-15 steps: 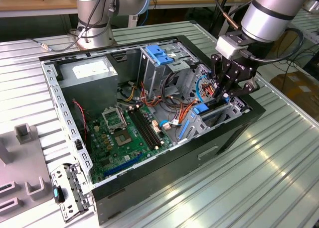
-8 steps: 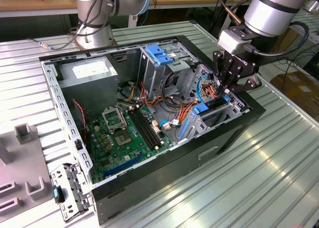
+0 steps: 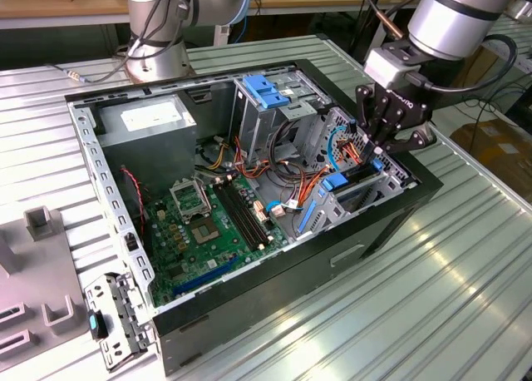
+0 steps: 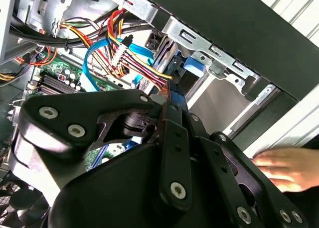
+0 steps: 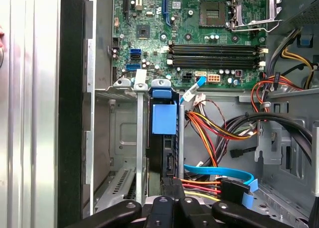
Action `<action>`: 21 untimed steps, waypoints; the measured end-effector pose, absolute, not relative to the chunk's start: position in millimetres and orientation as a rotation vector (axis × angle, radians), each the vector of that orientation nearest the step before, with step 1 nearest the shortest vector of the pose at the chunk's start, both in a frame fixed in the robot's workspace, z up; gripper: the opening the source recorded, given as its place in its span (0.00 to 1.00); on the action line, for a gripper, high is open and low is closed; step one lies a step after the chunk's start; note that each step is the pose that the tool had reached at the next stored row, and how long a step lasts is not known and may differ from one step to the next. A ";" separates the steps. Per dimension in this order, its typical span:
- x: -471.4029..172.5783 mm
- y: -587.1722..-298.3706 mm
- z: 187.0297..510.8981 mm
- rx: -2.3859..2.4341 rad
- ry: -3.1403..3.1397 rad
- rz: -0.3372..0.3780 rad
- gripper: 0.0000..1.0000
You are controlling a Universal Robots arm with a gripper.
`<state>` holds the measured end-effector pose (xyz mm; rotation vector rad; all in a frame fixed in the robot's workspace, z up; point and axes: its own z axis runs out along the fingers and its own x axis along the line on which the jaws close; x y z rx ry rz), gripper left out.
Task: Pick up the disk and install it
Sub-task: 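Insert the second disk wire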
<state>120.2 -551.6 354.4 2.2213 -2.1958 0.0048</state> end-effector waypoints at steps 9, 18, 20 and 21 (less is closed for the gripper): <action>120.2 -551.6 354.9 2.221 -2.196 0.005 0.11; 113.9 -552.0 362.0 2.225 -2.195 0.001 0.11; 113.7 -552.0 369.0 2.226 -2.196 0.000 0.11; 113.7 -551.9 372.0 2.226 -2.196 0.000 0.11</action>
